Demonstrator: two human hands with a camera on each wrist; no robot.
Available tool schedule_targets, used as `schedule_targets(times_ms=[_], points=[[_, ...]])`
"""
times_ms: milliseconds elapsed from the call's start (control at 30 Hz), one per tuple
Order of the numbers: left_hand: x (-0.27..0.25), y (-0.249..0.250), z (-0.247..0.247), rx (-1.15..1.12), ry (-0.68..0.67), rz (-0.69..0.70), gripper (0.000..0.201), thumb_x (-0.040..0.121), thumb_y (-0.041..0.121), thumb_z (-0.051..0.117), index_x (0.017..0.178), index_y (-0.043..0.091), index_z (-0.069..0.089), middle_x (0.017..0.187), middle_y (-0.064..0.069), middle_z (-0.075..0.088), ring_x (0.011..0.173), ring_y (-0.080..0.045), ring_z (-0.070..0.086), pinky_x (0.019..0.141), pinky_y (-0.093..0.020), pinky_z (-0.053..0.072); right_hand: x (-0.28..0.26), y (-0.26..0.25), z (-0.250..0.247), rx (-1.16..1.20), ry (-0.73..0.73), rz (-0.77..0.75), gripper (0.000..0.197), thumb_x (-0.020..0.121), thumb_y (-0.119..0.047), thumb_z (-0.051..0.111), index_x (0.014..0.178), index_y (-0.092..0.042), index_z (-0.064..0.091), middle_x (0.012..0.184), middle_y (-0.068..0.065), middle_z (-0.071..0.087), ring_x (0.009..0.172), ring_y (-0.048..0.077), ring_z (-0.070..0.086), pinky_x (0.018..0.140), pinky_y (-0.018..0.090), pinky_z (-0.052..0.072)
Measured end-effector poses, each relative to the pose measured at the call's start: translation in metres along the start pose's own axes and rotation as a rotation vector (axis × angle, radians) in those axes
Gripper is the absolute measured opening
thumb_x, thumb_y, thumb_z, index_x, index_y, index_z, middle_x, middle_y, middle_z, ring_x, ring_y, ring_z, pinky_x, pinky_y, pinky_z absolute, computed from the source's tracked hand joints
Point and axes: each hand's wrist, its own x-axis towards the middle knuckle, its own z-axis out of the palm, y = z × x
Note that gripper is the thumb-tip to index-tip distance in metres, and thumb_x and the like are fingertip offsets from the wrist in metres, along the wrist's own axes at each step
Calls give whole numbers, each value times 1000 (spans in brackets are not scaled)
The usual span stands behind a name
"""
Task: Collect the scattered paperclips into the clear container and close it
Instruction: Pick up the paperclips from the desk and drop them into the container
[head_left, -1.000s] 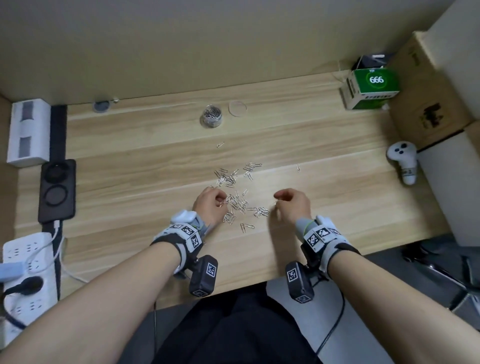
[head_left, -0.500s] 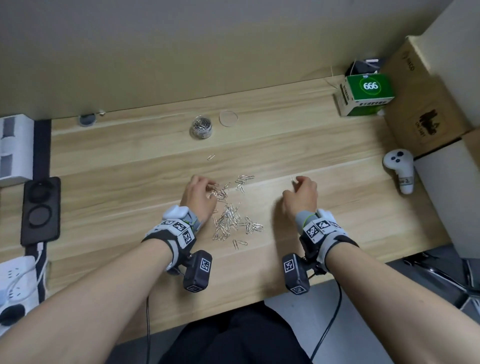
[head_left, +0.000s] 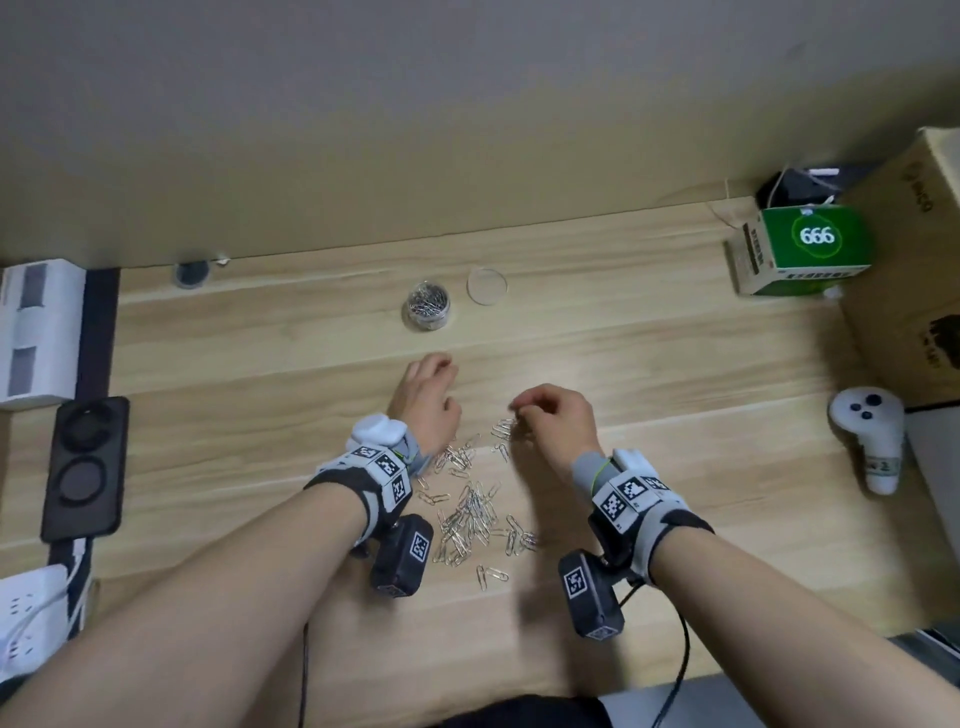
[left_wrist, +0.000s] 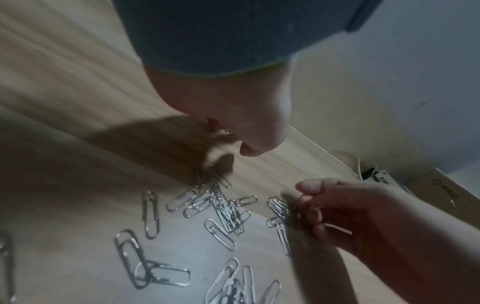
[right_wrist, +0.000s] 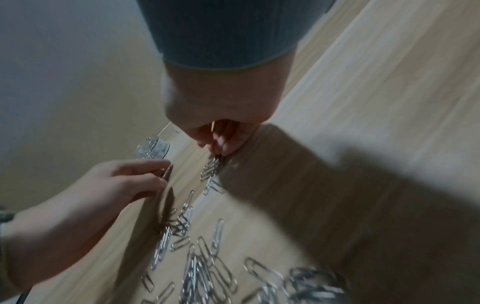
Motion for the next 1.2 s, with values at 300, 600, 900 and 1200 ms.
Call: schedule_targets(times_ms=[300, 600, 900, 1200], points=[[-46, -27, 5, -79, 46, 67, 29, 81, 5, 54, 106, 17, 63, 107, 1, 50, 105, -19, 43, 93, -34, 41, 14, -27, 16, -161, 25, -21, 26, 80, -7, 54, 83, -26, 72, 88, -2, 74, 89, 22, 68, 88, 33, 54], [-113, -50, 1, -124, -25, -41, 25, 79, 5, 54, 99, 17, 65, 103, 5, 48, 107, -15, 42, 94, -28, 37, -47, -14, 51, -244, -28, -97, 27, 82, -8, 53, 89, -22, 75, 99, -4, 75, 98, 18, 65, 90, 29, 50], [-154, -56, 1, -192, -140, -80, 23, 78, 23, 67, 101, 21, 66, 98, 9, 49, 101, -13, 54, 94, -30, 46, -71, -14, 56, -123, -56, -62, 21, 73, -17, 57, 72, -25, 76, 81, -7, 76, 86, 18, 70, 88, 36, 56], [-150, -8, 22, 98, -84, -5, 81, 63, 56, 79, 131, 35, 42, 123, 4, 40, 109, -17, 42, 74, -29, 40, -93, 31, 11, -204, 99, -26, 21, 76, -13, 59, 88, -27, 69, 99, -5, 75, 100, 20, 67, 94, 37, 51]])
